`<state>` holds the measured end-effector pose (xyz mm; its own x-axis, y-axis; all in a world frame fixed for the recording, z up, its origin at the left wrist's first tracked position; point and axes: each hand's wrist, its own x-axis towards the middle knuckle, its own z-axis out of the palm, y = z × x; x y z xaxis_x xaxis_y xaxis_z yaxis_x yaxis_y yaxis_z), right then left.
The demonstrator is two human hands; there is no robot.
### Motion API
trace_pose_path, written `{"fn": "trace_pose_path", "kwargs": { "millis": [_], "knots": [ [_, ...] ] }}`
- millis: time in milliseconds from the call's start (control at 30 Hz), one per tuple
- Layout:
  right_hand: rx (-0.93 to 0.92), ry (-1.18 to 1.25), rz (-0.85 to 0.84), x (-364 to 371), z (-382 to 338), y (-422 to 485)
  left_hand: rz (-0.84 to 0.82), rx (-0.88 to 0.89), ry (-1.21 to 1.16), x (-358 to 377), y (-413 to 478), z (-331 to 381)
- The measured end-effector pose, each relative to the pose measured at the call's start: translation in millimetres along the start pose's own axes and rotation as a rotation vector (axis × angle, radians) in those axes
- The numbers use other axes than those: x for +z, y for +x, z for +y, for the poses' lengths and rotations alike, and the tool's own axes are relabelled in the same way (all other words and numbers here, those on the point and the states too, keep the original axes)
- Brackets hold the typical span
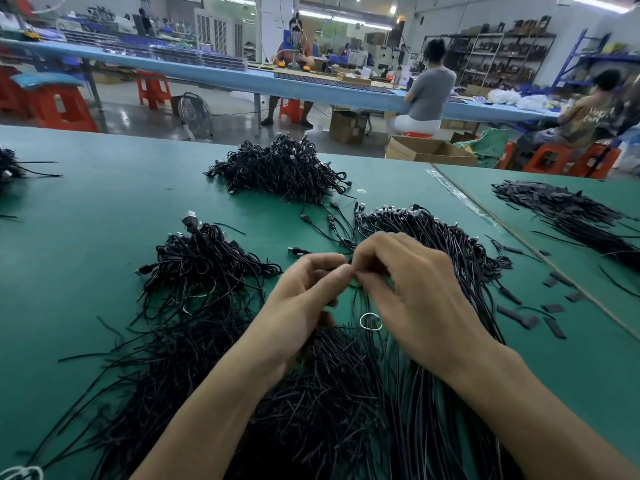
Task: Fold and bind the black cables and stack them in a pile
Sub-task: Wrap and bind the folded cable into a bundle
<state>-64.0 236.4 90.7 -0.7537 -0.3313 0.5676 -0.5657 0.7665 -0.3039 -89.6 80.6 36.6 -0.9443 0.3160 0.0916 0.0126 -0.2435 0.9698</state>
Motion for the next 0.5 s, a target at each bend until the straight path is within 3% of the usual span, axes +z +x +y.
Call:
{"fn": "trace_pose_path", "kwargs": {
  "millis": [67,133,267,400,500],
  "knots": [
    [0.029,-0.001,0.007,-0.8,3.0,0.4,0.131,0.168,0.427,-5.1,1.1,-5.6],
    [0.047,-0.003,0.014,1.1,4.6,0.1,0.181,0.294,0.612,-4.3,-0.1,-4.6],
    [0.099,0.038,0.082,11.6,6.2,-3.6,0.128,0.316,0.575,-4.1,0.7,-7.1],
    [0.134,0.097,0.179,22.3,1.9,-5.5,0.034,0.178,0.459,-0.7,0.1,-10.8],
    [0.164,0.178,0.277,26.1,-4.4,-3.5,0.027,0.204,0.399,5.4,-1.0,-15.3]
  ]
}}
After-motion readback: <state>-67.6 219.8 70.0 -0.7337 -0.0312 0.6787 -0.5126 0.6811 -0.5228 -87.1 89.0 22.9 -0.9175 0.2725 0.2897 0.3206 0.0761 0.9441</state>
